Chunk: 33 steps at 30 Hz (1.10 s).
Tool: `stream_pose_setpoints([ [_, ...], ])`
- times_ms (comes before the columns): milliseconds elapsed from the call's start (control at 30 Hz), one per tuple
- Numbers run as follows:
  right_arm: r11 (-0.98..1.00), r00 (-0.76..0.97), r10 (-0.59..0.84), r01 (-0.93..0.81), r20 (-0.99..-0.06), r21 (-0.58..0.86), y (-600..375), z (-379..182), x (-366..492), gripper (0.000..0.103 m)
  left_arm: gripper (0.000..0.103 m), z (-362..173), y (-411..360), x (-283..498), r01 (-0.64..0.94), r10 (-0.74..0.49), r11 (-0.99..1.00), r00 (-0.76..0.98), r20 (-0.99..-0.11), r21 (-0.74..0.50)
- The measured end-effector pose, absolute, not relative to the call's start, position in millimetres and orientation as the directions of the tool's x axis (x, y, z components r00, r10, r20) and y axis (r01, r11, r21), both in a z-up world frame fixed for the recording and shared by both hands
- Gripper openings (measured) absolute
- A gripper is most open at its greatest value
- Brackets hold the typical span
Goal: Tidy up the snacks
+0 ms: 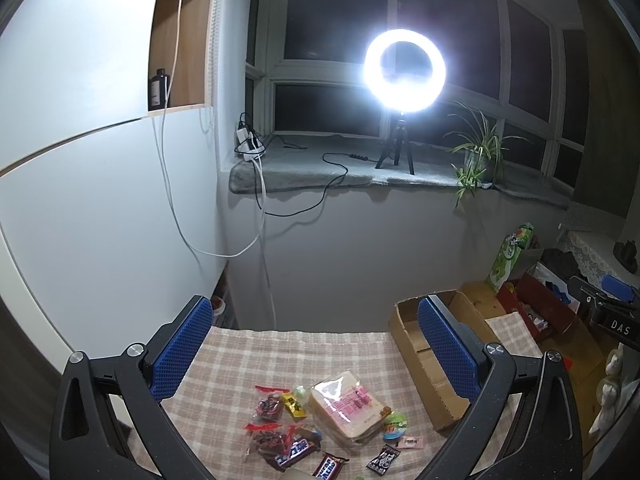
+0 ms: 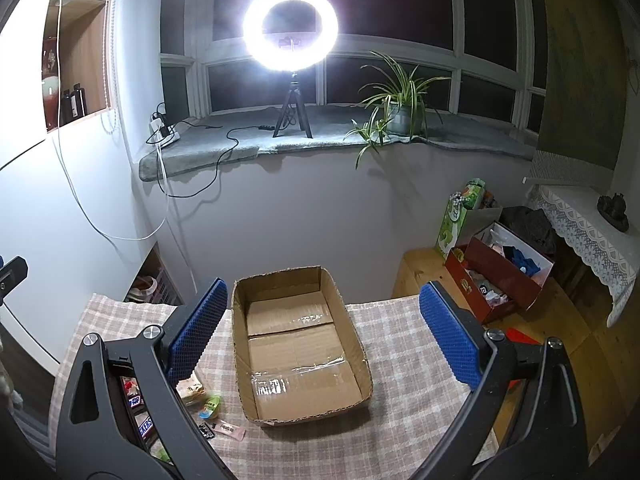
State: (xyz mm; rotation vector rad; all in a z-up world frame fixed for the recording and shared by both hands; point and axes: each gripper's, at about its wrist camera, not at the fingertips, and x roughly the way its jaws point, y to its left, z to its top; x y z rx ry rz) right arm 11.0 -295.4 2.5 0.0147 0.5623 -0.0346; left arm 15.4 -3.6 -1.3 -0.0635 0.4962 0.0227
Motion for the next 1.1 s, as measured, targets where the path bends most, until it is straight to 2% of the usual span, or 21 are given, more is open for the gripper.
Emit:
stream_pose_setpoints([
  [767, 1.0, 0.837, -0.024, 0.031, -0.547, 0.003, -293, -14, 12, 0.099, 0.102, -7, -1, 13, -0.044, 0.012, 0.998, 0.875, -0.483, -0.054],
  [1100, 1.0, 0.786, 0.031, -0.022, -0.618, 0.023, -293, -36, 24, 0.099, 0.102, -21, 13, 14, -0.081, 0.045, 0.996, 0.842, -0.537, -0.043],
])
